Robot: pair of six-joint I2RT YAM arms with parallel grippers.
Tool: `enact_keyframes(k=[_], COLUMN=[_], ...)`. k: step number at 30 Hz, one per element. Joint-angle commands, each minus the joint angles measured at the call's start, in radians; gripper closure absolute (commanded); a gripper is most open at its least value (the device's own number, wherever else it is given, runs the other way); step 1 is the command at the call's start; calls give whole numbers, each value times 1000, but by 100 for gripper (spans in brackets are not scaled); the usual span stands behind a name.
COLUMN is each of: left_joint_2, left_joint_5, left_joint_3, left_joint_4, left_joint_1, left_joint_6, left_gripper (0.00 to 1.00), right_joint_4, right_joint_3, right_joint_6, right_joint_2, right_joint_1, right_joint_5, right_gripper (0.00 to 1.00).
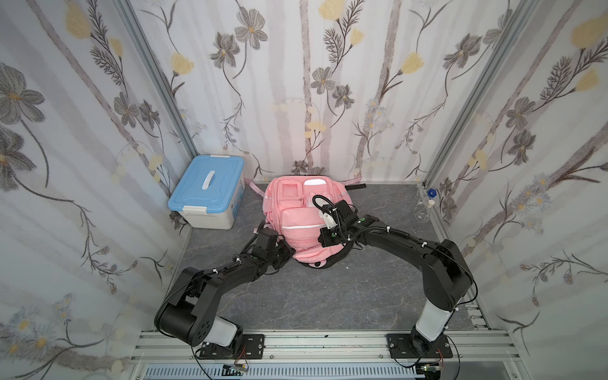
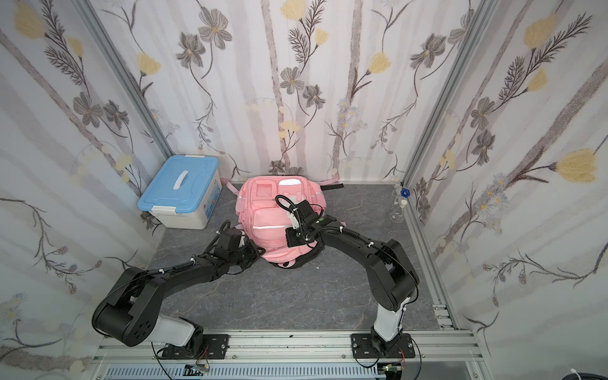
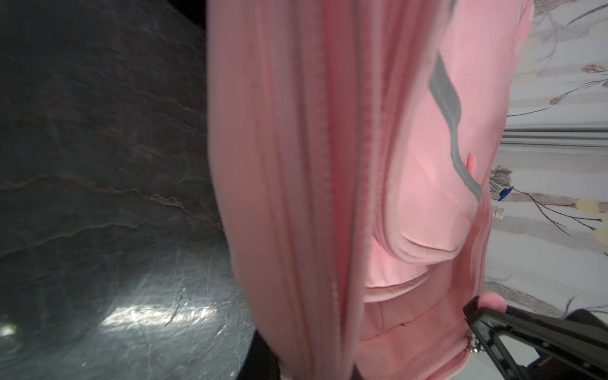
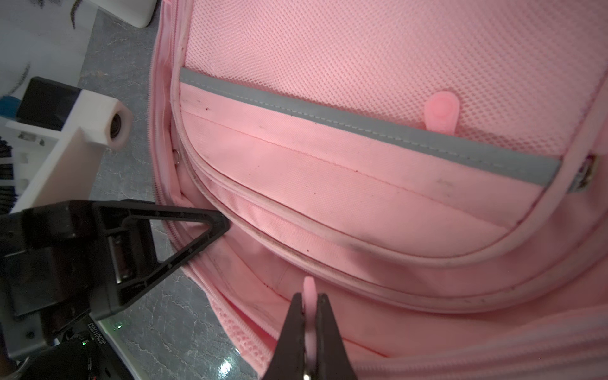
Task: Zip up the backpack
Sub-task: Zip the zipper on the backpack.
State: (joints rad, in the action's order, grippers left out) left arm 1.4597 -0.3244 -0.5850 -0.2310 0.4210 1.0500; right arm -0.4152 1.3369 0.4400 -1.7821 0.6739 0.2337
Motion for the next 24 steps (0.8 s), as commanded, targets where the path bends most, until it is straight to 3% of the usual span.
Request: enact_keyframes(k=[1, 15, 24], left_joint_2=[1, 3, 0], left_joint_5=[7, 9, 4], left_joint_3=[-20, -64, -69], left_joint_4=[-62, 5, -1], left_joint_1=[3, 32, 36], left_joint_6=[-3, -23, -24], left_gripper=[100, 100, 100], right_joint_4=[13, 5, -1], right_joint_3=[-7, 20, 51], right_joint_6=[-9, -10, -3], right_joint_2=[16, 18, -22], right_joint_1=[0, 48, 101], right_joint_5=[26, 62, 18], right_gripper=[100, 100, 100])
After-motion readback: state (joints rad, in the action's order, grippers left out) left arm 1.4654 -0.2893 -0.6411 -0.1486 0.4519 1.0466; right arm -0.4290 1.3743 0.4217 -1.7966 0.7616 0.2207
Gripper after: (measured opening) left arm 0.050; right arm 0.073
